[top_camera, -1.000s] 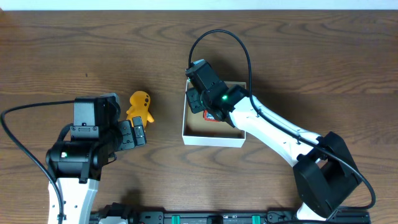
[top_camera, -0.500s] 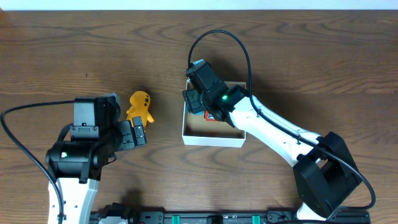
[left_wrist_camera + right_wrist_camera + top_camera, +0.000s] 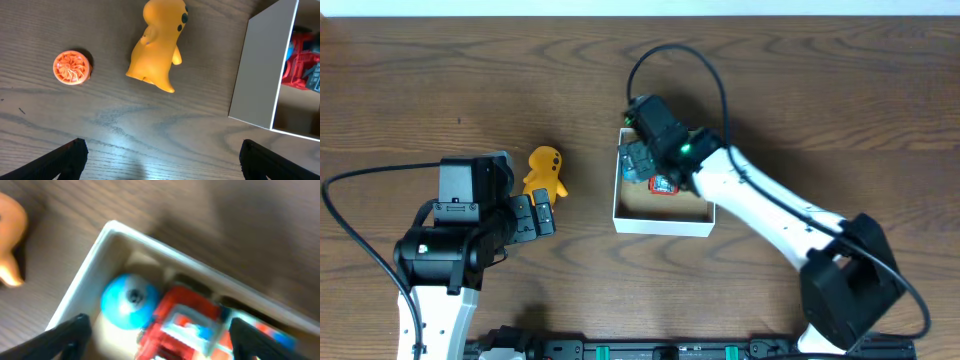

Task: Pack container
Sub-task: 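Withdraw the right gripper to the right side of the table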

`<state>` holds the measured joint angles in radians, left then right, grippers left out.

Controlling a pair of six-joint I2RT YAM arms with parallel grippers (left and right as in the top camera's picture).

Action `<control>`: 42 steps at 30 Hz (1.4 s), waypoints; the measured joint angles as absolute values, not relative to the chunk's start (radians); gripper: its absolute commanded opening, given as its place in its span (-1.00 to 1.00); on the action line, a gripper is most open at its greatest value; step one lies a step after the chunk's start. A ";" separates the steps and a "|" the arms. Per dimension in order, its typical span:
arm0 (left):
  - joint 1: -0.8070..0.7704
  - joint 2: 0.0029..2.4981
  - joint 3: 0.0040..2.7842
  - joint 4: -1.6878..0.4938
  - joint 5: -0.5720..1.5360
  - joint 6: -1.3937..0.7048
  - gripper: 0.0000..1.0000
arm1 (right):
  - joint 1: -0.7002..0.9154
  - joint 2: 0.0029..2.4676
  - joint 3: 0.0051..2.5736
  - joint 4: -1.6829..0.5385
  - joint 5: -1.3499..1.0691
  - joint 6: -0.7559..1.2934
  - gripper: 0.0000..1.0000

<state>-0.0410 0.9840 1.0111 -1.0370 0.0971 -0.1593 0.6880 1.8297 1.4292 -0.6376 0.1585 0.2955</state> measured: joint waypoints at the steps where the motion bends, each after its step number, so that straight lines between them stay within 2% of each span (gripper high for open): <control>1: -0.041 0.984 1.011 -1.038 0.097 -0.156 0.96 | 0.672 1.816 1.447 -0.668 0.163 0.294 0.98; 5: -0.041 0.984 1.011 -1.044 0.097 -0.126 0.96 | 0.553 1.687 1.518 -0.790 0.186 0.290 0.98; 12: -0.041 0.991 1.011 -1.044 0.091 -0.070 0.96 | 0.250 1.408 1.574 -1.066 0.200 0.364 0.99; 16: -0.041 0.998 1.012 -1.055 0.044 -0.072 0.96 | 0.089 1.395 1.562 -1.215 0.184 0.440 0.98; 21: -0.021 0.999 1.031 -1.068 0.010 -0.090 0.96 | -0.039 1.426 1.443 -1.217 0.147 0.484 0.98; 32: 0.168 1.045 1.036 -1.054 -0.008 -0.105 0.96 | -0.092 1.433 1.179 -1.029 0.107 0.506 0.98; 42: 0.262 1.360 1.042 -0.852 -0.008 -0.104 0.96 | -0.092 1.433 1.126 -0.989 0.102 0.507 0.98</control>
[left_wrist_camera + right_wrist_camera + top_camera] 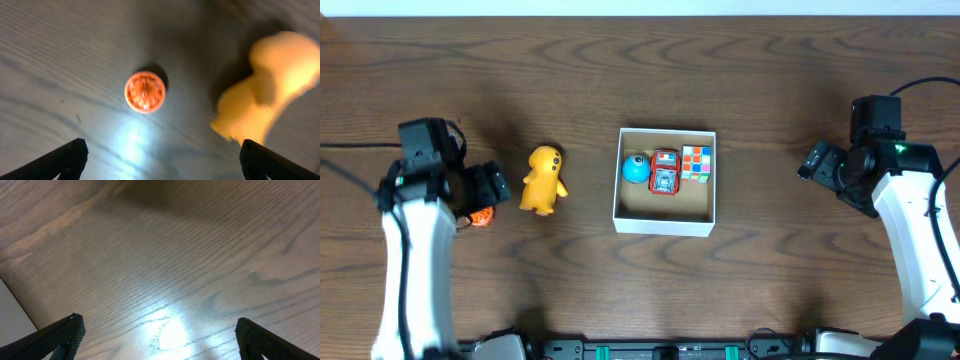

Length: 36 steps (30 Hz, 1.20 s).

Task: Pack container
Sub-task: 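Withdraw the right gripper to the right side of the table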

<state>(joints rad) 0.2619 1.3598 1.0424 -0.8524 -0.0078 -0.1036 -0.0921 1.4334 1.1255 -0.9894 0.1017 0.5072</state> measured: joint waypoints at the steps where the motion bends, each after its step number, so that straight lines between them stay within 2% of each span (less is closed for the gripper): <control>1: 0.270 1.397 1.042 -0.839 -0.008 -0.104 0.96 | -0.092 1.433 1.126 -0.989 0.102 0.507 0.99; 13: 0.432 1.694 1.042 -0.775 0.030 -0.069 0.96 | -0.092 1.433 1.125 -0.989 0.101 0.508 0.99; 36: 0.430 1.784 1.042 -0.713 0.072 -0.002 0.96 | -0.092 1.433 1.125 -0.990 0.101 0.505 0.98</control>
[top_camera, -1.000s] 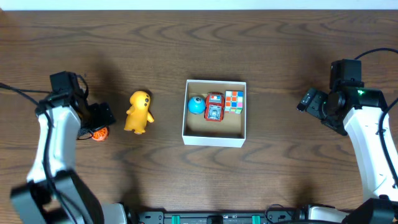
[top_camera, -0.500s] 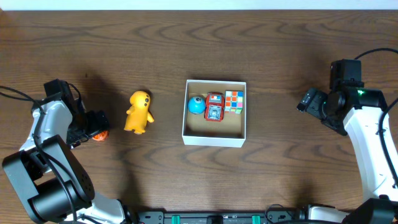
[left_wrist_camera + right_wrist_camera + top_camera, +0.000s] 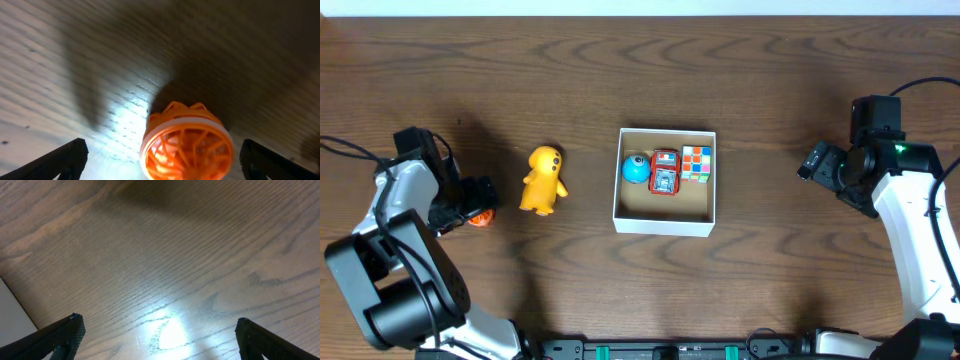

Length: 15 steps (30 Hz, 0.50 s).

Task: Pack container

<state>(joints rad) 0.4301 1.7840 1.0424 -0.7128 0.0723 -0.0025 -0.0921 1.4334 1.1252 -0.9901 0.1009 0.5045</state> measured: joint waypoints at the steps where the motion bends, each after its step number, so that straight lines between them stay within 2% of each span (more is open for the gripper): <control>1: 0.429 1.793 1.042 -0.712 0.073 -0.002 0.96 | -0.092 1.433 1.125 -0.991 0.101 0.505 0.98; 10: 0.428 1.811 1.042 -0.705 0.063 -0.003 0.99 | -0.092 1.433 1.125 -0.994 0.101 0.505 0.98; 15: 0.428 1.811 1.042 -0.704 0.055 -0.010 0.63 | -0.092 1.433 1.125 -1.000 0.101 0.504 0.99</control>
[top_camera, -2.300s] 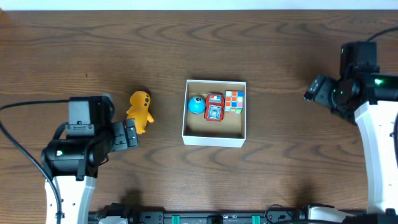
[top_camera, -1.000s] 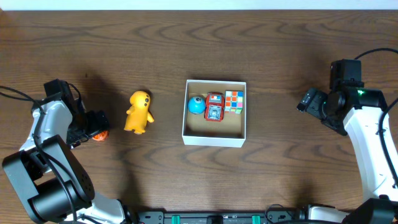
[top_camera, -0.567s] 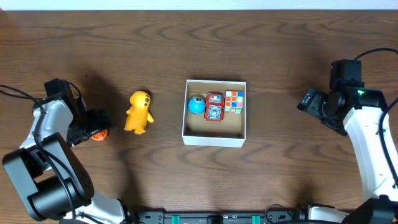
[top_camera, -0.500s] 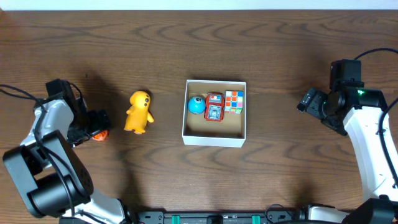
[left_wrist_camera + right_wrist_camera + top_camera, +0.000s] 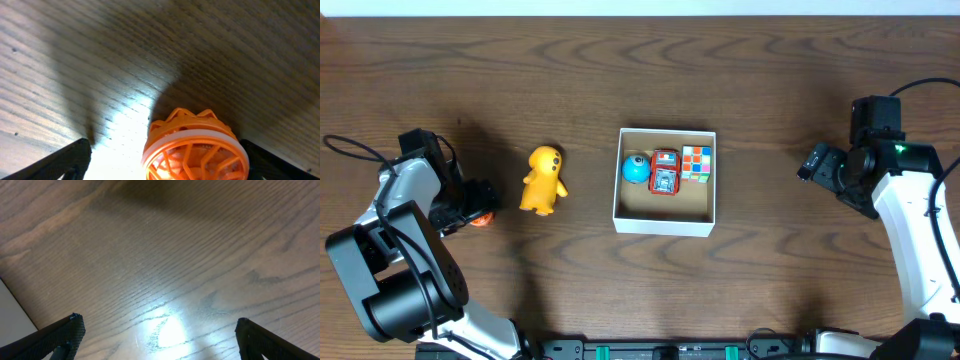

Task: Pack container

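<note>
The white box point(image 5: 665, 227) stands mid-table and holds a blue ball point(image 5: 636, 169), a red toy car point(image 5: 665, 172) and a colour cube point(image 5: 696, 162). A yellow figure point(image 5: 542, 180) lies left of the box. Further left sits a small orange round toy point(image 5: 482, 218), large in the left wrist view point(image 5: 195, 150). My left gripper point(image 5: 165, 162) is open and low over the table, with the orange toy between its fingers, closer to the right one. My right gripper point(image 5: 157, 337) is open over bare wood at the far right point(image 5: 817, 165).
Dark wooden table point(image 5: 790, 80) all round. A corner of the white box point(image 5: 12, 317) shows at the lower left of the right wrist view. The left arm's cable point(image 5: 350, 145) trails near the left edge.
My left gripper has come slightly closer to the orange toy, which sits a little larger between the open fingers. The right arm and the box contents have not moved.
First my right gripper was over the box among the toys, and my left gripper was near the yellow figure. Then the right arm stood at the far right, open, and the left gripper hung above the orange toy. Since then the left gripper is down around it.
</note>
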`<state>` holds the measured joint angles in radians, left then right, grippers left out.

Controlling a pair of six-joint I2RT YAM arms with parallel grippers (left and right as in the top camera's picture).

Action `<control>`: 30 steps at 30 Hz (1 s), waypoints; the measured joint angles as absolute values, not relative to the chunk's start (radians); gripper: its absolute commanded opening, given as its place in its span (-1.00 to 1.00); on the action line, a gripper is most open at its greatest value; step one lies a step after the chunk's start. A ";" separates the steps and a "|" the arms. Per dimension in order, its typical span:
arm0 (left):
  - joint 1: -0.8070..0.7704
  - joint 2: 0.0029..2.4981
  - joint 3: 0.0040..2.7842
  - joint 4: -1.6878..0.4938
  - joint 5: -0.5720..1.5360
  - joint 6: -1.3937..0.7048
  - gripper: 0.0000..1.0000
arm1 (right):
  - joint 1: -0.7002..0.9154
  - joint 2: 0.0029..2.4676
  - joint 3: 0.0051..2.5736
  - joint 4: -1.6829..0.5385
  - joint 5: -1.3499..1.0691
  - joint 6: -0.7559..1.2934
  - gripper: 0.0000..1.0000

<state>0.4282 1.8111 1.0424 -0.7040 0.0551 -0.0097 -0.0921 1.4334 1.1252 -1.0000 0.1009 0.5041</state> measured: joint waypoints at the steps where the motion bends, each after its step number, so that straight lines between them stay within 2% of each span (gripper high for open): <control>1: 0.428 1.811 1.042 -0.703 0.053 -0.010 0.57 | -0.092 1.433 1.125 -1.001 0.101 0.505 0.99; 6: 0.428 1.811 1.042 -0.702 0.052 -0.022 0.17 | -0.092 1.433 1.125 -1.002 0.101 0.505 0.98; 12: 0.428 1.811 1.042 -0.702 0.052 -0.029 -0.04 | -0.092 1.433 1.125 -1.002 0.101 0.504 0.99; 16: 0.428 1.811 1.042 -0.702 0.052 -0.026 -0.31 | -0.092 1.433 1.125 -1.002 0.101 0.504 0.99; 25: 0.376 1.801 1.124 -0.820 0.048 -0.026 -0.63 | -0.094 1.433 1.124 -0.985 0.101 0.489 0.99; 26: 0.361 1.793 1.144 -0.838 0.048 -0.026 -0.71 | -0.096 1.433 1.124 -0.977 0.100 0.489 0.99; 30: 0.263 1.721 1.253 -0.918 0.045 -0.026 -0.76 | -0.127 1.433 1.124 -0.962 0.076 0.488 0.98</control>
<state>0.2630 1.7206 1.2526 -0.9184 0.0452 -0.0261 -0.1272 1.4334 1.1244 -0.9615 0.0761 0.4881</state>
